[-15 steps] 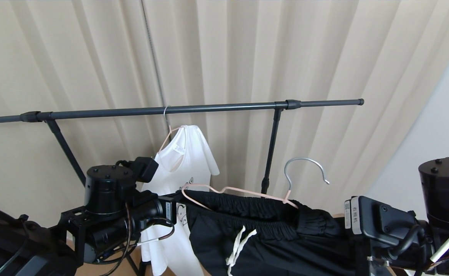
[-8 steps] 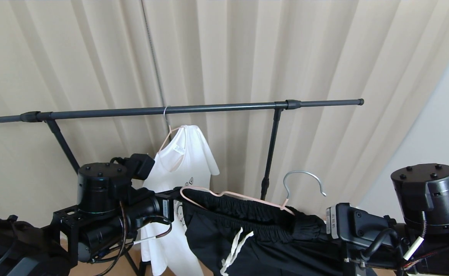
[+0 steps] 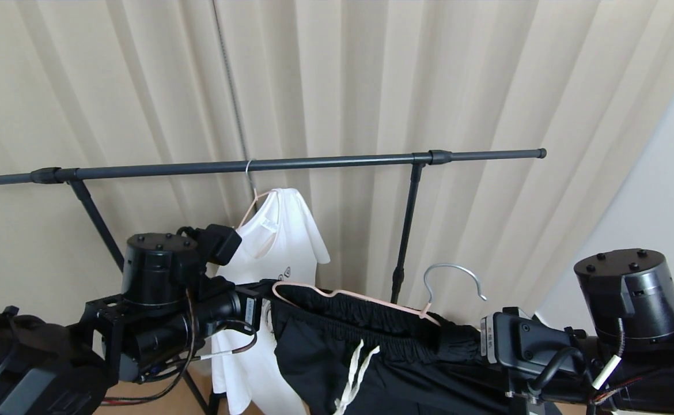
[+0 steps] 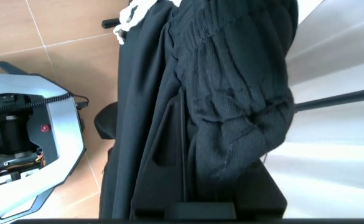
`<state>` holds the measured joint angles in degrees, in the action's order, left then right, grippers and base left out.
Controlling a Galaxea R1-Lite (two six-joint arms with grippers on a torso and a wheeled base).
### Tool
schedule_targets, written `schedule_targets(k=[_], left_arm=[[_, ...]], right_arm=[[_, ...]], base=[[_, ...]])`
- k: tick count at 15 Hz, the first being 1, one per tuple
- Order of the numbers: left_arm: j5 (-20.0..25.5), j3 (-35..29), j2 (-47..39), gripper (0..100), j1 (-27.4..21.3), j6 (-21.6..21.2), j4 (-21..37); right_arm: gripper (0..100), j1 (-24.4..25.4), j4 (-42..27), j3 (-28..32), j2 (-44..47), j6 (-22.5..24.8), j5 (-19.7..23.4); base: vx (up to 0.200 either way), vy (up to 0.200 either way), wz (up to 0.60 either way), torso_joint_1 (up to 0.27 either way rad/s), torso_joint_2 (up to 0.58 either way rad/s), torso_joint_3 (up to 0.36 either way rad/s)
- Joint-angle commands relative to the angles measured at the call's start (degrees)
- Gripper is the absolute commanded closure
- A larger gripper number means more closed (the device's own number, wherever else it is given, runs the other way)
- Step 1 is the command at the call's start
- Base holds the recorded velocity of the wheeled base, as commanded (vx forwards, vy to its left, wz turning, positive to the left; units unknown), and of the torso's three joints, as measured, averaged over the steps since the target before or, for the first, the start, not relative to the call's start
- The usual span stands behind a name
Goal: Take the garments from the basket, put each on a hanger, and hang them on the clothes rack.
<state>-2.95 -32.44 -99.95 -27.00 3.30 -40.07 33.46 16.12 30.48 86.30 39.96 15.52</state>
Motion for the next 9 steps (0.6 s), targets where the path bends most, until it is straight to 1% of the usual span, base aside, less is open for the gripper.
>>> schedule_targets(k=[1,3,4,5,7,9], left_arm=[[-1.88,-9.48,0.28,100,0.46,-3.13,9.40],[-2.06,-16.52,0.46,100,0.63,-3.48,16.96],[-1.97,-18.63,0.63,100,0.37,-3.48,20.30],[-1.97,-19.86,1.60,100,-0.07,-3.57,22.49],[-2.06,-21.44,3.71,100,-2.88,-3.66,26.18],[-2.06,-23.72,7.23,100,-6.13,-3.66,34.18]], right_arm=[[100,0.02,-0.03,-0.77,0.01,0.21,-0.05],[100,0.02,-0.03,-0.86,0.01,0.21,-0.05],[100,-0.15,-0.03,-0.77,0.19,0.21,-0.05],[100,-0.86,-0.03,-0.59,0.54,0.21,-0.14],[100,-1.47,0.23,0.29,3.00,0.29,-1.37],[100,-1.47,0.76,2.39,6.60,0.03,-3.57]], base=[[0.000,0.000,0.00,0.000,0.00,0.000],[0.000,0.000,0.00,0.000,0.00,0.000],[0.000,0.000,0.00,0.000,0.00,0.000],[0.000,0.000,0.00,0.000,0.00,0.000],[0.000,0.000,0.00,0.000,0.00,0.000],[0.000,0.000,0.00,0.000,0.00,0.000]])
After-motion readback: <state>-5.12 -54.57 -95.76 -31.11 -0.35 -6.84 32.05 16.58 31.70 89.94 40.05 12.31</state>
